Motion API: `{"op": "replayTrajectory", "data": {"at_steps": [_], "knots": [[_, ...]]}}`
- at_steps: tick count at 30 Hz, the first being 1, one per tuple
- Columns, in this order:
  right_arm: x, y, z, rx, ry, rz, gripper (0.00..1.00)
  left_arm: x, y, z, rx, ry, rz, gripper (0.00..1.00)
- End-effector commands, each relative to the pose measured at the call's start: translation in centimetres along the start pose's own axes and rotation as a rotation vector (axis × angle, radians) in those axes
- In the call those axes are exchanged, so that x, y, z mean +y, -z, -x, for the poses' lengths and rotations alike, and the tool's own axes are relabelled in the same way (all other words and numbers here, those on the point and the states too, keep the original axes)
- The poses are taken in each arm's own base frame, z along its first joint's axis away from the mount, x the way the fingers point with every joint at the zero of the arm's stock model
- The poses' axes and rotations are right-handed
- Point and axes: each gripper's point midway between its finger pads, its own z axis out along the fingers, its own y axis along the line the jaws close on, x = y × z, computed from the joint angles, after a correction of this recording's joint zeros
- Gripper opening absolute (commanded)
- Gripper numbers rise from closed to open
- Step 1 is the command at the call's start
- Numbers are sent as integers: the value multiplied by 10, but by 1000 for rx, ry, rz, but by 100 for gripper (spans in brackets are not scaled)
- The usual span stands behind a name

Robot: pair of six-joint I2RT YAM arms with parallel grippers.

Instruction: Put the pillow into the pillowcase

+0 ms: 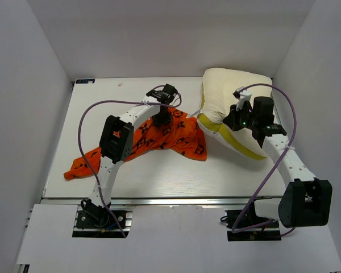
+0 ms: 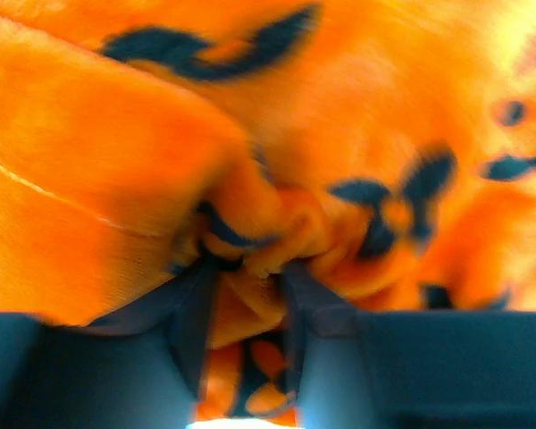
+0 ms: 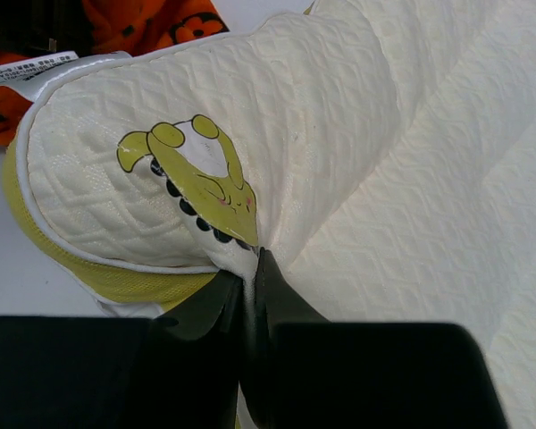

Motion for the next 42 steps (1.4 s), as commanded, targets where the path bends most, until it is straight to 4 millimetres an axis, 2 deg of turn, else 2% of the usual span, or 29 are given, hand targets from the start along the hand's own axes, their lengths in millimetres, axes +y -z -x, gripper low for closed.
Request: {"op": "replayTrajectory", "data": {"at_steps": [1, 2, 4, 5, 7, 9, 10, 12, 13, 14, 15, 16, 20, 23, 25, 30, 35, 38, 39, 41, 42], "knots": [[0, 7, 18, -74, 24, -12, 0, 16, 16, 9, -29, 36, 4, 40], [-1, 7, 18, -74, 24, -13, 0, 25, 14, 7, -27, 43, 20, 27], [0, 8, 18, -74, 24, -13, 0, 29, 27, 17, -55, 63, 2, 16], [0, 8, 18, -74, 28, -13, 0, 37, 31, 23, -65, 77, 8, 6], [0, 9, 17, -71, 33, -13, 0, 46, 52, 39, -108, 102, -3, 0], [0, 9, 16, -70, 43, -13, 0, 62, 67, 54, -140, 135, 1, 0], [-1, 9, 15, -68, 46, -16, 0, 69, 90, 65, -181, 161, -25, 0], [-1, 8, 15, -66, 50, -18, 0, 87, 107, 79, -221, 206, -41, 0], [-2, 8, 14, -63, 48, -20, 0, 97, 132, 89, -268, 233, -74, 0], [-2, 6, 12, -57, 47, -18, 0, 110, 140, 96, -285, 256, -79, 0], [-1, 5, 13, -58, 51, -16, 0, 117, 144, 95, -288, 265, -81, 0], [-1, 4, 12, -54, 52, -19, 0, 127, 160, 99, -313, 280, -94, 0], [0, -2, 3, -22, 102, -31, 0, 174, 177, 101, -341, 315, -27, 0], [2, -4, -6, 2, 160, -38, 0, 194, 191, 105, -373, 340, -28, 0], [3, -5, -17, 27, 223, -41, 0, 198, 200, 109, -392, 344, -35, 0], [6, -1, -30, 53, 342, -42, 0, 207, 226, 117, -439, 340, -28, 0], [9, 7, -25, 35, 431, -30, 0, 227, 261, 129, -519, 360, 5, 0], [9, 9, -24, 41, 450, -29, 0, 241, 295, 139, -593, 374, 18, 0], [8, 9, -23, 45, 457, -29, 0, 244, 313, 144, -627, 377, 10, 0], [7, 8, -27, 64, 459, -28, 0, 247, 331, 148, -655, 380, 10, 0], [6, 8, -29, 71, 469, -29, 0, 249, 346, 149, -679, 386, -4, 0]]}}
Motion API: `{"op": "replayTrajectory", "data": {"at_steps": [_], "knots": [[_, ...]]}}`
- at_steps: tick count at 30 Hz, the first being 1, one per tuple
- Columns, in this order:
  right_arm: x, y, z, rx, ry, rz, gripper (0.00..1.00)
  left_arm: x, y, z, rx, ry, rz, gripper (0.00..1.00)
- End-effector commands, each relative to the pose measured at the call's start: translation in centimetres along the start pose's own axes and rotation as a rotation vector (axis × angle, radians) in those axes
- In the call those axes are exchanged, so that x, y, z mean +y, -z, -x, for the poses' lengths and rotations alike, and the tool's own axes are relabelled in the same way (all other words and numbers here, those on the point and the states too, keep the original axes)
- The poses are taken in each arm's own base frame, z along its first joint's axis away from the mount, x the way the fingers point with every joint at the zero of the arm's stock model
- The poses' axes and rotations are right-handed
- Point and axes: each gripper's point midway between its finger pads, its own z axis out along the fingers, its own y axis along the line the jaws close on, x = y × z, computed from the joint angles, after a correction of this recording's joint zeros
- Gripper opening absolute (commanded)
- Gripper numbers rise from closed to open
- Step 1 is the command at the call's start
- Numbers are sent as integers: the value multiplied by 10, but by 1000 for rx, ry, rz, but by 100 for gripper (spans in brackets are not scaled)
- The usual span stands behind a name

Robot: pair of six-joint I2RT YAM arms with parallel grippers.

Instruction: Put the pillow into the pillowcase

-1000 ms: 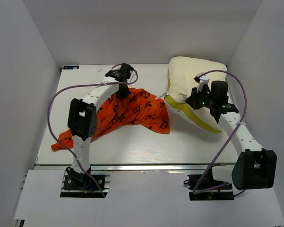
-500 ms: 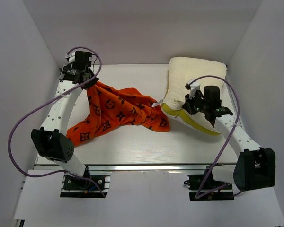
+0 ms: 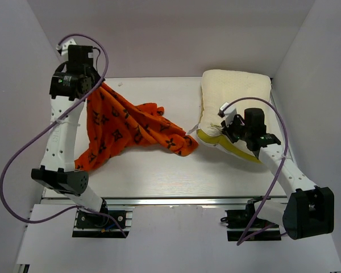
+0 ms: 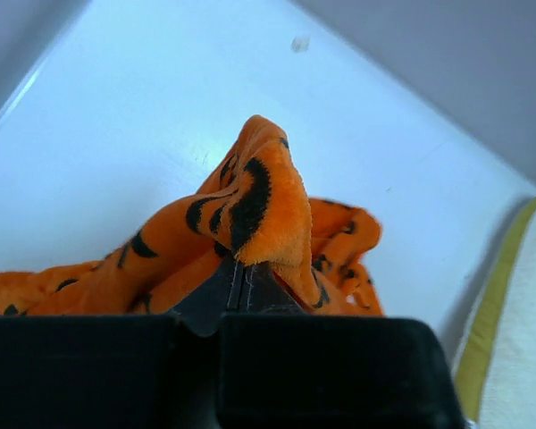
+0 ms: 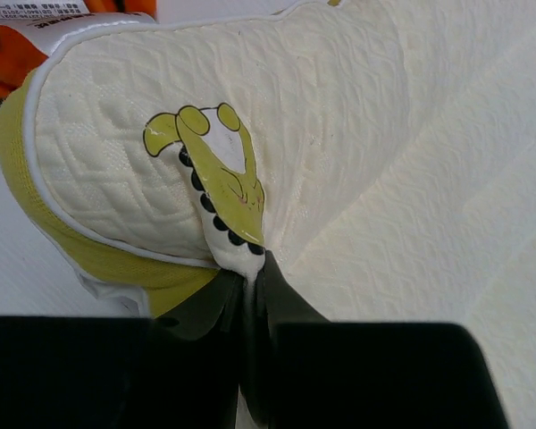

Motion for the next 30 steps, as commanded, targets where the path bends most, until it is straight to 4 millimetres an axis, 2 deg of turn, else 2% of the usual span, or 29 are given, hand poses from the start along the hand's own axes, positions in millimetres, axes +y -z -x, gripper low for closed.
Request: {"op": "replayTrajectory", "data": {"at_steps": [1, 3, 4, 6, 7, 9, 10, 14, 16, 17, 18, 21, 22, 23, 24, 25, 26, 27, 28, 29, 30], "knots": [[-12, 6, 10, -6, 68, -42, 0, 11, 62, 48, -147, 35, -49, 0], [-9, 8, 14, -17, 81, -24, 3, 8, 74, 52, -161, 40, -92, 0], [-9, 10, 18, -28, 102, -15, 13, 5, 77, 49, -150, 39, -119, 0], [-8, 16, 32, -67, 121, -4, 18, 6, 89, 53, -170, 47, -149, 0], [-8, 22, 50, -118, 134, 7, 24, 6, 91, 51, -168, 47, -158, 0], [-6, 28, 71, -169, 141, 24, 33, 4, 101, 54, -183, 47, -196, 0], [-7, 35, 92, -217, 156, 31, 45, 2, 104, 55, -186, 47, -210, 0], [21, 44, 137, -313, 181, 129, 66, -4, 122, 67, -229, 42, -275, 0], [37, 44, 151, -341, 201, 164, 71, -8, 128, 69, -239, 36, -311, 0], [55, 43, 162, -365, 223, 209, 72, -9, 130, 70, -241, 31, -320, 0], [65, 42, 166, -375, 212, 233, 73, -13, 130, 68, -235, 27, -342, 0], [106, 33, 180, -409, 186, 344, 76, -15, 136, 67, -240, 28, -374, 0], [119, 24, 178, -396, 164, 382, 82, -16, 139, 67, -242, 28, -389, 0], [133, 22, 190, -435, 161, 408, 85, -17, 141, 67, -244, 30, -394, 0], [141, 16, 190, -435, 138, 424, 88, -16, 143, 68, -246, 31, -397, 0], [147, 2, 188, -405, 94, 416, 89, -17, 148, 70, -252, 33, -411, 0], [159, -2, 193, -413, 101, 421, 89, -18, 150, 71, -252, 32, -416, 0], [158, -7, 202, -435, 106, 397, 89, -18, 153, 72, -250, 35, -420, 0], [162, -22, 200, -417, 112, 395, 89, -20, 158, 74, -255, 39, -439, 0], [167, -28, 204, -425, 116, 394, 89, -20, 161, 74, -254, 41, -443, 0], [163, -29, 221, -458, 116, 375, 89, -19, 164, 74, -253, 46, -443, 0]]}}
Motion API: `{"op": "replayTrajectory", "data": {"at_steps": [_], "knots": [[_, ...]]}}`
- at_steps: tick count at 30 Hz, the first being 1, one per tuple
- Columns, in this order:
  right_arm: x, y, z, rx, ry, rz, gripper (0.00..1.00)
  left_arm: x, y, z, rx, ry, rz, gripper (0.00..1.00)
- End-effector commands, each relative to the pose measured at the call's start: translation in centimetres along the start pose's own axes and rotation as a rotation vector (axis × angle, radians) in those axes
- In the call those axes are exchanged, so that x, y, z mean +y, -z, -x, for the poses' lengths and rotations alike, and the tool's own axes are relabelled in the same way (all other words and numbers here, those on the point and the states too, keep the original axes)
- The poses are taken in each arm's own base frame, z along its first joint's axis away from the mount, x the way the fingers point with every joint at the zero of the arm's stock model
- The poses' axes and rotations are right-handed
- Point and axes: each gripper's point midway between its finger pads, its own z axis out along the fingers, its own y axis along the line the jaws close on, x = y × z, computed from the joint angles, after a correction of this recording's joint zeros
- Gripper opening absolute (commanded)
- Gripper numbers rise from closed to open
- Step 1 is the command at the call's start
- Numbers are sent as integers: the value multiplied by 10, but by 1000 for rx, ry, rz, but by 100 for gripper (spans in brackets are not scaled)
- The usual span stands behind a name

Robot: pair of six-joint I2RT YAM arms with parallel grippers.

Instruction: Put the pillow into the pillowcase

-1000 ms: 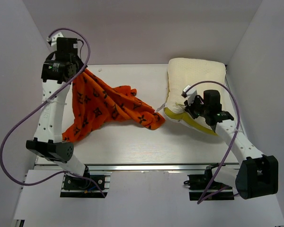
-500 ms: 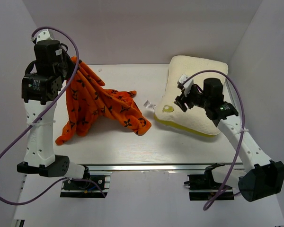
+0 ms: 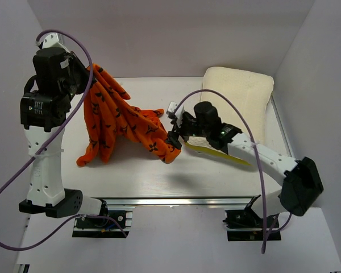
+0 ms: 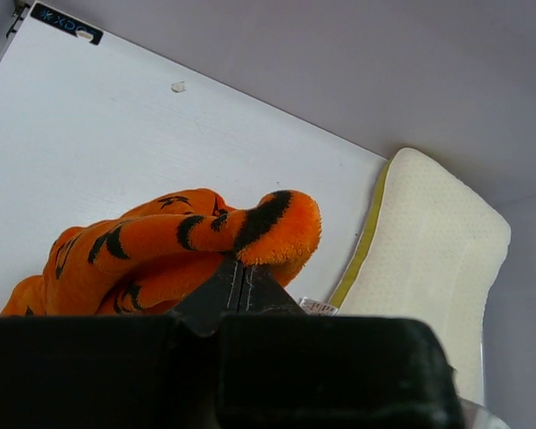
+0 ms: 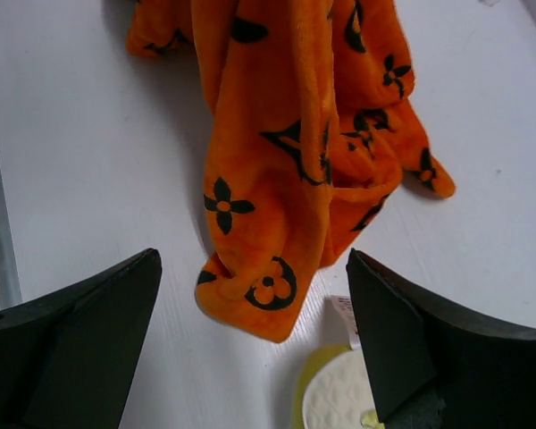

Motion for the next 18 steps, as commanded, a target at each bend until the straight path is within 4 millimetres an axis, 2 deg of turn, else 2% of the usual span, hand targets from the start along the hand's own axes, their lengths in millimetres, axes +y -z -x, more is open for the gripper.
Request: {"op": "replayTrajectory", "data": {"at_steps": [1, 9, 10, 11, 12, 14, 18], "knots": [[-21, -32, 33, -85, 1, -68, 89, -15, 37, 30, -102, 33, -93, 0], [-50, -86, 29, -54, 24, -97, 89, -13, 46, 21, -88, 79, -104, 0], [-50, -96, 19, -32, 16, -82, 89, -13, 46, 20, -87, 82, -102, 0], [-51, -99, 27, -45, 11, -71, 89, -12, 46, 20, -89, 82, -99, 0], [-44, -107, 22, -39, -10, -31, 89, -12, 47, 21, -91, 84, -97, 0], [-37, -108, 33, -58, -45, 17, 88, -11, 48, 23, -95, 80, -94, 0], [-4, -100, 48, -106, -90, 123, 85, -9, 47, 25, -100, 74, -75, 0]]}}
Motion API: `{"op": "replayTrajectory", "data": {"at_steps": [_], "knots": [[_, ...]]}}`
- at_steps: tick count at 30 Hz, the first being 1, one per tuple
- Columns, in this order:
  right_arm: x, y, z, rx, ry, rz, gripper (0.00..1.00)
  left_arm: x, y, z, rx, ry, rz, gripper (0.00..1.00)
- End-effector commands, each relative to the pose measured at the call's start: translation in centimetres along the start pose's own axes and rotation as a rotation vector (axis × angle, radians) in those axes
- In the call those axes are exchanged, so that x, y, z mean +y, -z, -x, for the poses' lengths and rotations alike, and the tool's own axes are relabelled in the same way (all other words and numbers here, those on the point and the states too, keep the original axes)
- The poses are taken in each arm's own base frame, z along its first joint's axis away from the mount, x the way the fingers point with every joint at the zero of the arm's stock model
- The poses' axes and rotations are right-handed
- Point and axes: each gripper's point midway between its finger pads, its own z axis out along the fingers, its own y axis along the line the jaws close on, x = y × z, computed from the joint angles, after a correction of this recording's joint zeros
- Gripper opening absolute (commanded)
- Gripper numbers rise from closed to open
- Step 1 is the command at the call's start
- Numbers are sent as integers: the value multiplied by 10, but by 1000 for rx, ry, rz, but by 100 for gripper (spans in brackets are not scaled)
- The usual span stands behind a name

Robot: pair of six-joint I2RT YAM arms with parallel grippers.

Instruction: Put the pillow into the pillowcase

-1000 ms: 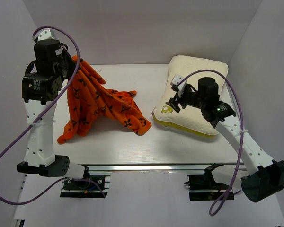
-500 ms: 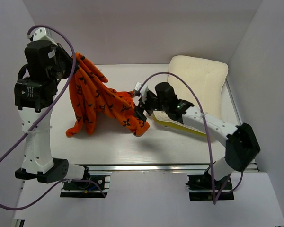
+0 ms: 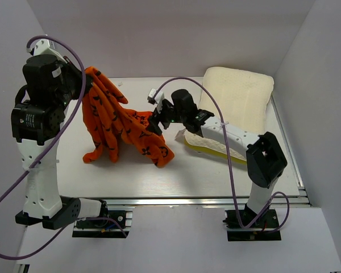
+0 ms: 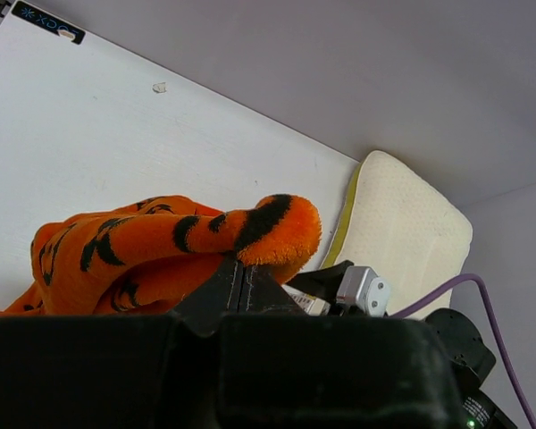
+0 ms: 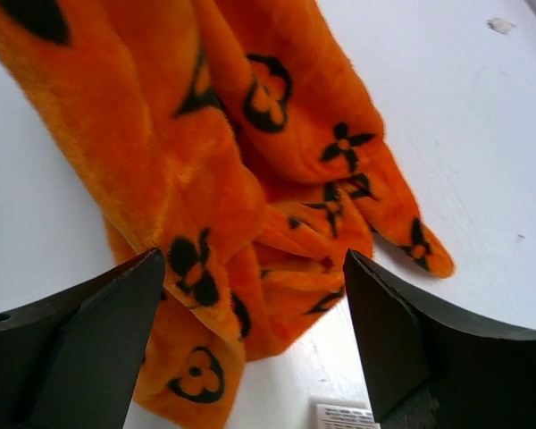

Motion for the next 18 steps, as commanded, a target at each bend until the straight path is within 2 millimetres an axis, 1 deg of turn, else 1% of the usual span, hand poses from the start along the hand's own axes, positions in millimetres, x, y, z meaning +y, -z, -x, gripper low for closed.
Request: {"op": "replayTrajectory", "data": {"at_steps": [1, 2, 4, 6, 8, 10, 11, 12, 14, 15, 16, 17, 18], "knots": [[30, 15, 54, -133, 4, 93, 85, -5, 12, 19, -71, 17, -20, 0], [31, 18, 57, -145, 4, 93, 84, -5, 12, 19, -71, 17, -20, 0], [40, 32, 71, -179, -6, 113, 84, -4, 10, 17, -66, 16, -15, 0], [50, 48, 90, -240, 6, 139, 82, -3, 8, 16, -62, 15, -11, 0], [57, 51, 96, -252, 11, 146, 82, -4, 8, 16, -65, 16, -18, 0], [62, 47, 91, -226, 1, 152, 82, -5, 6, 17, -66, 17, -21, 0], [57, 43, 88, -218, -3, 115, 83, -6, 6, 17, -67, 18, -23, 0], [56, 35, 83, -207, -6, 94, 85, -7, 6, 17, -66, 21, -28, 0], [49, 25, 78, -189, 5, 55, 86, -8, 8, 17, -66, 25, -33, 0], [45, 14, 65, -156, -11, 52, 86, -8, 9, 17, -67, 26, -34, 0], [42, 9, 70, -159, -12, 45, 86, -7, 12, 18, -69, 27, -34, 0], [39, -4, 57, -124, -27, 42, 86, -7, 13, 19, -73, 27, -31, 0], [37, -9, 52, -102, -37, 39, 86, -6, 14, 19, -74, 30, -28, 0]]}}
